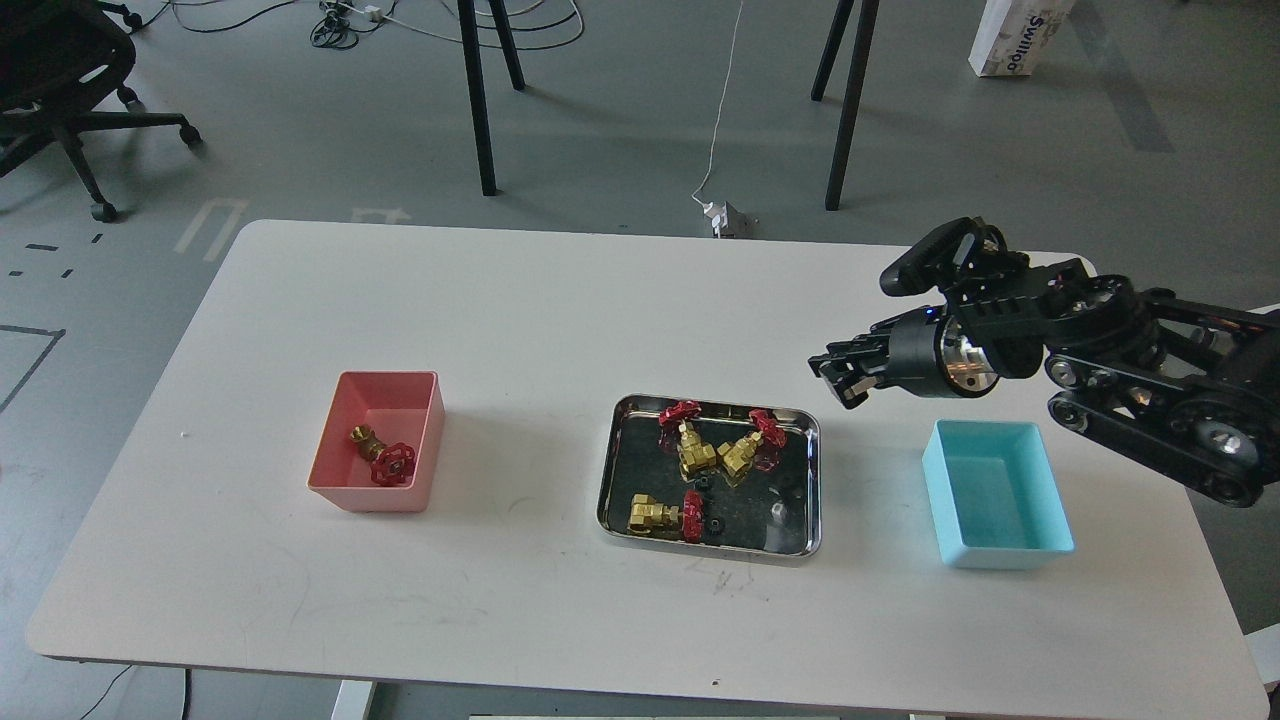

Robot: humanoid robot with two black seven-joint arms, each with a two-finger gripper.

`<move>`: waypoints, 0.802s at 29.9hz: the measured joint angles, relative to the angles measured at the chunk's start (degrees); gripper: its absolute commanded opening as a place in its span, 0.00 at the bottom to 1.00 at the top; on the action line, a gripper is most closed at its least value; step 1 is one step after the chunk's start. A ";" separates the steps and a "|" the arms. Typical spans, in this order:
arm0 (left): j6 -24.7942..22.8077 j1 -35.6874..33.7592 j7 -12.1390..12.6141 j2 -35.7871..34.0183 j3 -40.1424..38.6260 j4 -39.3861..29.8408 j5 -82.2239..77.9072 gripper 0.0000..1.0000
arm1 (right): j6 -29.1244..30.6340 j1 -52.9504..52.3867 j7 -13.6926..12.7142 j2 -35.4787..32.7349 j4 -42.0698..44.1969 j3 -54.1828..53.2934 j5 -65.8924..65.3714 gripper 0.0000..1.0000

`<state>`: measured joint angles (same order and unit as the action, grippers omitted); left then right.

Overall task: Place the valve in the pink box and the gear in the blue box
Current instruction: 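Lift the brass fitting and carry it over the light blue box, then release the fitting into the light blue box with the right gripper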

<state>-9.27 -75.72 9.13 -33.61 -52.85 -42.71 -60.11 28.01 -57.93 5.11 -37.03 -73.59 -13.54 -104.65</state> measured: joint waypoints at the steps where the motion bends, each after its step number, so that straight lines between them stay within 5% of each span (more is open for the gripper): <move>1: 0.04 0.00 0.00 0.04 0.20 0.00 0.00 0.86 | 0.00 0.47 0.15 -2.83 -0.47 -0.50 0.91 0.08; 7: 0.14 -0.05 -0.11 0.26 0.64 0.00 0.11 0.86 | 0.00 5.74 0.88 -14.73 -4.38 -0.95 3.41 0.08; 14: 0.27 -0.13 -0.18 0.37 0.58 0.00 0.29 0.86 | -0.01 10.66 0.89 -15.56 -4.31 -0.78 3.00 0.16; 16: 0.26 -0.22 -0.24 0.34 0.57 0.00 0.33 0.86 | -0.01 10.98 0.88 -15.15 -3.89 -0.38 2.91 0.30; 20: 0.26 -0.23 -0.25 0.19 0.55 0.00 0.34 0.86 | -0.01 11.94 0.66 -13.84 -3.34 -0.21 2.98 0.76; 24: 0.22 -0.19 -0.25 0.18 0.60 0.00 0.34 0.86 | -0.01 12.20 0.20 -12.97 -3.34 -1.29 4.17 0.85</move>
<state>-9.05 -75.92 8.88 -33.42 -52.25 -42.71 -59.77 28.00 -45.73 5.31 -50.00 -76.93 -14.82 -100.48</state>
